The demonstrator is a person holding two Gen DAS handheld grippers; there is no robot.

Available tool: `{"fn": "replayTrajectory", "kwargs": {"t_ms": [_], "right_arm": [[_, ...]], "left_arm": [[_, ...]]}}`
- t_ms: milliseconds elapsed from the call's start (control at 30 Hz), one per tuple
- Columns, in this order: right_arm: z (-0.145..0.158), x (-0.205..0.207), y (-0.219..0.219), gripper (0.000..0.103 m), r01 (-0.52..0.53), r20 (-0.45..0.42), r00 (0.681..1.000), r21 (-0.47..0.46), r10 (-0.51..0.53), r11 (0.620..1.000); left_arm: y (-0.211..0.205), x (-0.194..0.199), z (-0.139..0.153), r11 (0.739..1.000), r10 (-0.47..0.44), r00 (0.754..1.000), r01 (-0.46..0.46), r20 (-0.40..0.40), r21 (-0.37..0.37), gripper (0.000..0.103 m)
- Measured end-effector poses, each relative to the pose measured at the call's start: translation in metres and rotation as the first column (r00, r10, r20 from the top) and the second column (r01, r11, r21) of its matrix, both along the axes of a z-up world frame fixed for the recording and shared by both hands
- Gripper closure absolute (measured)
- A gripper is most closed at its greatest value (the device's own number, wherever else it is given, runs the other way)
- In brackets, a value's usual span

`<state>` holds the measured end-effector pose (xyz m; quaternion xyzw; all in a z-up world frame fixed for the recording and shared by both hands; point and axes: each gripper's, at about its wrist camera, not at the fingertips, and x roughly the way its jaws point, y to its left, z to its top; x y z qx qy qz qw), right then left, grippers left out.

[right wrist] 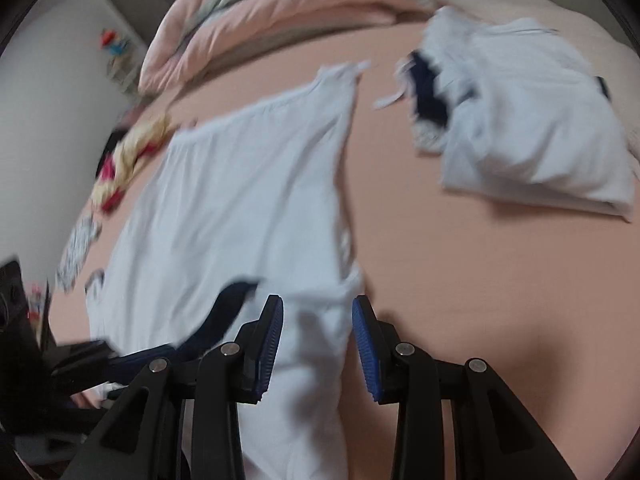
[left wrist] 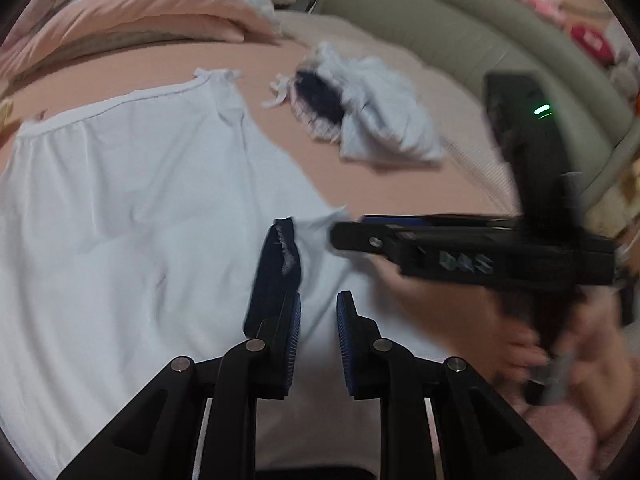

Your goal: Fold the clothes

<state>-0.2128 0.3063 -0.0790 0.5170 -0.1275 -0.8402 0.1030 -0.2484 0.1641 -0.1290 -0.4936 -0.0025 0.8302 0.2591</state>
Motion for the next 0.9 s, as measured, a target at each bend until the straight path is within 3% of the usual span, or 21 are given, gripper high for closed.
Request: {"fn": "replayTrajectory", "kwargs": {"t_ms": [33,100,167,233,300,367,433,533,600,700,767,833,900], "right_arm": [[-0.006,0.003,-0.003,0.068,-0.003,0.018,1.0,0.034,0.003,0.999],[-0.016,0.016,-0.002,0.068,0.026,0.044,0.999,0.052,-0.029,0.998],[-0.018,0.036,0.009,0.068,0.079,0.046,0.996,-0.015,-0.079,0.997],[-0.009,0.059,0.011,0.068,0.077,-0.013,0.997,0.016,-0.077,0.997],[-0.011,0.075,0.004,0.068,0.034,-0.032,0.999,0.084,-0.032,0.996],[-0.014,0.091,-0.002,0.068,-0.005,-0.036,0.999,0.151,0.01,0.989],[-0.019,0.109,0.0,0.067,-0.005,-0.011,1.0,0.197,0.007,0.98],[-0.015,0.134,0.004,0.067,0.047,-0.026,0.999,0.276,-0.041,0.96],[-0.01,0.142,0.006,0.067,0.084,-0.052,0.996,0.31,-0.071,0.947],[0.005,0.135,-0.017,0.067,0.047,-0.141,0.99,0.279,-0.007,0.959],[0.009,0.125,-0.037,0.067,0.006,-0.173,0.984,0.264,0.041,0.965],[0.002,0.116,-0.055,0.067,-0.04,-0.144,0.986,0.256,0.078,0.966],[-0.004,0.12,-0.077,0.067,-0.091,-0.128,0.983,0.263,0.129,0.96]], "left_arm": [[-0.002,-0.005,-0.004,0.995,0.05,0.999,-0.048,0.011,-0.088,0.083],[-0.007,-0.014,-0.009,0.961,0.143,0.99,-0.134,0.018,-0.241,0.081],[-0.015,0.0,0.011,0.976,0.153,0.988,-0.153,-0.017,-0.153,0.081],[-0.022,0.014,0.028,0.985,0.157,0.986,-0.16,-0.05,-0.068,0.081],[-0.01,0.027,0.026,0.997,0.064,0.996,-0.066,-0.055,-0.035,0.08],[0.0,0.031,0.009,0.998,0.046,0.999,-0.046,-0.002,-0.034,0.08],[-0.001,0.033,-0.011,0.994,0.081,0.994,-0.074,0.078,-0.084,0.079],[-0.015,0.049,0.0,0.992,0.095,0.993,-0.089,0.076,-0.086,0.079],[-0.029,0.065,0.011,0.992,0.088,0.996,-0.085,0.027,-0.097,0.079],[-0.062,0.079,0.016,0.985,0.145,0.989,-0.145,-0.011,-0.094,0.079],[-0.081,0.071,0.006,0.974,0.219,0.975,-0.217,0.026,-0.057,0.079],[-0.11,0.069,-0.002,0.957,0.291,0.954,-0.29,0.075,-0.031,0.079],[-0.115,0.068,-0.019,0.946,0.32,0.939,-0.31,0.124,-0.09,0.079]]}}
